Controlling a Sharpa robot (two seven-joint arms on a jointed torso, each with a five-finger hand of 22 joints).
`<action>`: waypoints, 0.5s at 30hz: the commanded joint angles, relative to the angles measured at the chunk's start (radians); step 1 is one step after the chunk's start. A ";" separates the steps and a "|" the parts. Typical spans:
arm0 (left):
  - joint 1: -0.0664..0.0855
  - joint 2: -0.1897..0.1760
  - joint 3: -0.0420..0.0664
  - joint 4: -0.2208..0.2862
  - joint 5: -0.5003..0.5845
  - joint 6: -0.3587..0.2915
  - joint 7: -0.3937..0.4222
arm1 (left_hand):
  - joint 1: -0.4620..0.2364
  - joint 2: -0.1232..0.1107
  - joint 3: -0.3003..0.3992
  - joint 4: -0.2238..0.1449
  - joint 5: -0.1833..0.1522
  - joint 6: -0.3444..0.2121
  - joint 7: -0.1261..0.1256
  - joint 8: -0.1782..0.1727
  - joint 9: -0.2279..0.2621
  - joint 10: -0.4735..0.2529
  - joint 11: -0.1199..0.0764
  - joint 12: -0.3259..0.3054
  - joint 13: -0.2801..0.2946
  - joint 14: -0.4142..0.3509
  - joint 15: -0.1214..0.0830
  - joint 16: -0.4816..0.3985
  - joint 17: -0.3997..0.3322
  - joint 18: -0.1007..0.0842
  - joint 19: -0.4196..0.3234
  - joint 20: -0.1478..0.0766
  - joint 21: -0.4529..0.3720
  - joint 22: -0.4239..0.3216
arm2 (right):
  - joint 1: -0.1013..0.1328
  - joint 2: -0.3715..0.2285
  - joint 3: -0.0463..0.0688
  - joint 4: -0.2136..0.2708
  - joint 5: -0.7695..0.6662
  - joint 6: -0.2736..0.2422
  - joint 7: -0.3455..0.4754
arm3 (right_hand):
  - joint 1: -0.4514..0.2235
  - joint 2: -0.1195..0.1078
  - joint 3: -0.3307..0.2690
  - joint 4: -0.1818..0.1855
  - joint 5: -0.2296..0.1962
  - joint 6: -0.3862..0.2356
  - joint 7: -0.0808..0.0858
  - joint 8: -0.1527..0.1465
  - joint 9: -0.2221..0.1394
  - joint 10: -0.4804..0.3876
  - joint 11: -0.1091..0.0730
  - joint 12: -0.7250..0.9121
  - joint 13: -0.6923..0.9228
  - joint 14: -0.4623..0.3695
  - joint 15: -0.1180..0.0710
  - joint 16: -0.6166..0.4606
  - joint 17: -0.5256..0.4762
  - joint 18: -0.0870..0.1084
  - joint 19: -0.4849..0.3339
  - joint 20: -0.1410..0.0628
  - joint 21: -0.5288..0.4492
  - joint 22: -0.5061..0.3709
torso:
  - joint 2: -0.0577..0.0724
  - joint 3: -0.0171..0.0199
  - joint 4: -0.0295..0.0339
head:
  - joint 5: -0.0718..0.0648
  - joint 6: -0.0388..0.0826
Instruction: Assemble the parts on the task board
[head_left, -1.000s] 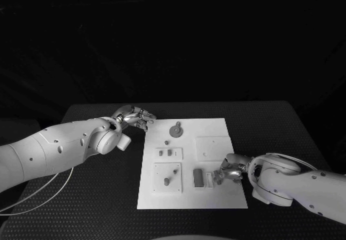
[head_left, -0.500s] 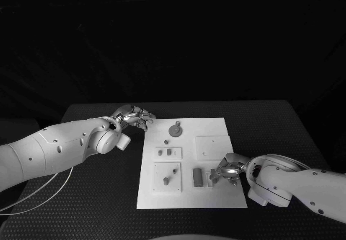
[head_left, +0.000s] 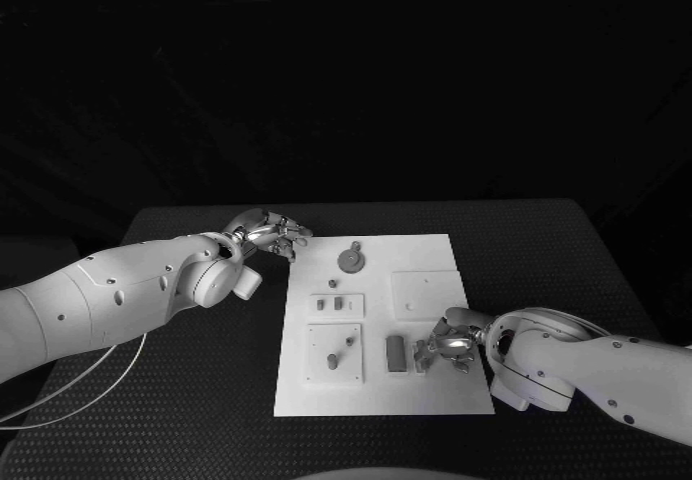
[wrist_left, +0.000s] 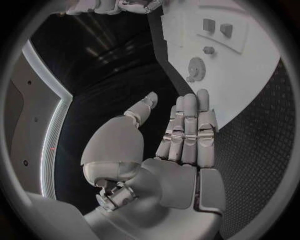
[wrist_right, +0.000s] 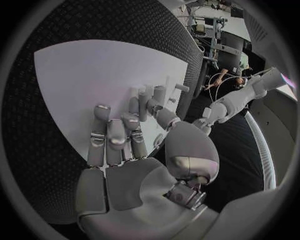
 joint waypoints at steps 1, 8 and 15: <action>0.001 0.002 0.001 0.002 0.005 0.016 0.004 | -0.009 0.002 -0.001 0.006 -0.004 0.006 -0.001 0.003 0.000 -0.002 0.001 0.003 0.001 0.004 -0.002 -0.007 0.001 0.019 0.008 -0.001 -0.004 0.002 | -0.003 0.004 -0.001 0.002 -0.015 0.029 0.006 | 0.034 0.039 0.008 -0.001 0.004 0.005 0.000 0.001 -0.004 0.007 -0.002 0.005 0.002 -0.005 -0.006 0.003 0.000 -0.001 0.001 0.000 0.005 0.021 | 0.000 0.0005 0.0006 | 0.002 -0.002; 0.001 0.003 0.001 0.001 0.005 0.017 0.005 | -0.009 0.002 -0.001 0.006 -0.004 0.006 -0.001 0.003 0.000 -0.002 0.001 0.003 0.001 0.004 -0.002 -0.007 0.001 0.019 0.008 -0.001 -0.005 0.002 | -0.005 0.007 -0.001 0.001 -0.015 0.037 0.008 | 0.034 0.038 0.008 -0.001 0.004 0.005 0.000 0.001 -0.004 0.007 -0.002 0.005 0.002 -0.005 -0.006 0.003 0.000 -0.001 0.000 0.000 0.005 0.021 | 0.000 -0.0004 0.0000 | 0.002 -0.004; 0.001 0.003 0.001 0.001 0.005 0.017 0.004 | -0.009 0.002 -0.001 0.007 -0.004 0.006 -0.001 0.003 0.000 -0.003 0.001 0.002 0.001 0.004 -0.002 -0.007 0.001 0.019 0.009 -0.001 -0.005 0.002 | -0.008 0.012 -0.001 -0.014 -0.019 0.023 0.012 | 0.034 0.038 0.009 -0.001 0.004 0.005 0.000 0.001 -0.004 0.007 -0.002 0.005 0.002 -0.005 -0.006 0.003 0.000 -0.001 0.000 0.000 0.005 0.021 | 0.000 -0.0001 0.0005 | 0.003 -0.004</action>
